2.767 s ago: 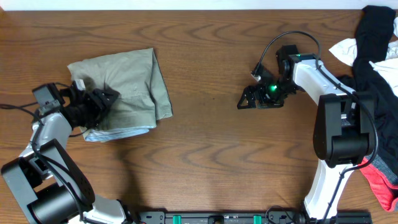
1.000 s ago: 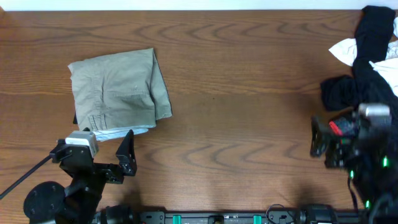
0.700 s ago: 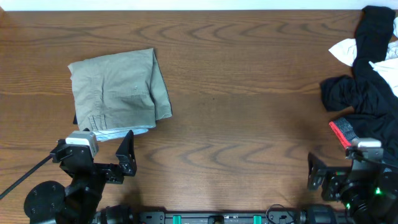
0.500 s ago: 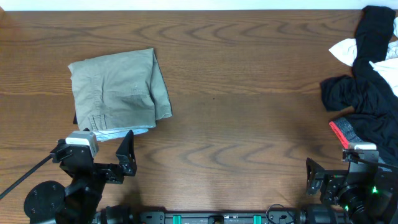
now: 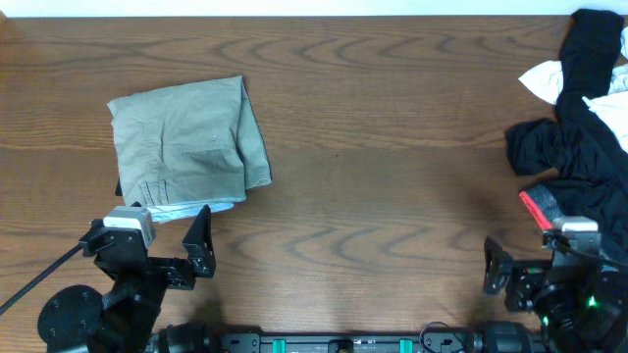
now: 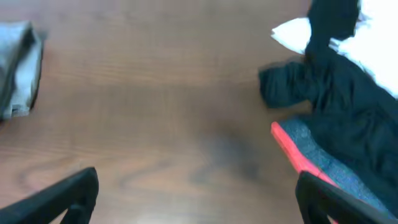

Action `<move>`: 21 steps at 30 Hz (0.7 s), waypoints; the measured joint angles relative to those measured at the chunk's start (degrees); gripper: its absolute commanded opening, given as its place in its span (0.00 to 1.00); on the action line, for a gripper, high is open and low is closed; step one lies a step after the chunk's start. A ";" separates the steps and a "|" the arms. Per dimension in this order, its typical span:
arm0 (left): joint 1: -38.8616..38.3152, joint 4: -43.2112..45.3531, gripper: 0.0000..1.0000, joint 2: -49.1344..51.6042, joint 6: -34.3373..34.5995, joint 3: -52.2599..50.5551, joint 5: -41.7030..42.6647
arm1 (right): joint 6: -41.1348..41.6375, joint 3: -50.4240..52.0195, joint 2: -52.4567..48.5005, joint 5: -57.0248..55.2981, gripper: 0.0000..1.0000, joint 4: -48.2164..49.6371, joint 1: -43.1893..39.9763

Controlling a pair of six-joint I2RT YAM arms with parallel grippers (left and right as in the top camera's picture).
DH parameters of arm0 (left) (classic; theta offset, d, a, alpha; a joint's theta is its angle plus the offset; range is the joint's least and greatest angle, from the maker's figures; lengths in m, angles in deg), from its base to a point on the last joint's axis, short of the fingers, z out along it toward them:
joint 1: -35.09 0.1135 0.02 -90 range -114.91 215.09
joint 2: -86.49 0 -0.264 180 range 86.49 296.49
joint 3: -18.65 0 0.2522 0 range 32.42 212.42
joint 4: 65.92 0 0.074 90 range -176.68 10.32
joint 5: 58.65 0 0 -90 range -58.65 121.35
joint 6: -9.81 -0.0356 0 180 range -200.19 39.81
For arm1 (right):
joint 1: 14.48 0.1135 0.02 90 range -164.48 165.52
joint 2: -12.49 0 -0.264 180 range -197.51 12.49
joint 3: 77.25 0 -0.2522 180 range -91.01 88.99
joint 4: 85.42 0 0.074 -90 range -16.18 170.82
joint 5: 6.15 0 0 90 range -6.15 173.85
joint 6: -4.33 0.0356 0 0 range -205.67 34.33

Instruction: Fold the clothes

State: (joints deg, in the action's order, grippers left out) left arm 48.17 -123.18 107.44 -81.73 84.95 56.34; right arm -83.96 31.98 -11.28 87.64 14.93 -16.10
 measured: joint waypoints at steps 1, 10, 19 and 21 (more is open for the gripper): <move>0.00 0.00 0.98 0.00 0.00 0.00 0.00 | -0.33 1.77 1.16 0.00 0.99 2.78 0.00; 0.00 -0.02 0.98 -0.02 0.00 -0.11 -0.15 | -1.38 27.30 18.99 0.20 0.99 30.10 0.00; 0.00 0.00 0.98 -0.02 0.00 -0.13 -0.17 | -1.73 46.49 22.93 0.68 0.99 55.98 0.00; -0.02 -0.02 0.98 0.00 0.00 -0.13 -0.20 | -1.92 50.97 23.04 0.66 0.99 61.11 0.00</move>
State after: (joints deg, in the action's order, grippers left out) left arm 48.15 -123.21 107.44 -81.73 84.82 56.14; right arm -85.88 82.95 11.76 88.30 76.04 -16.10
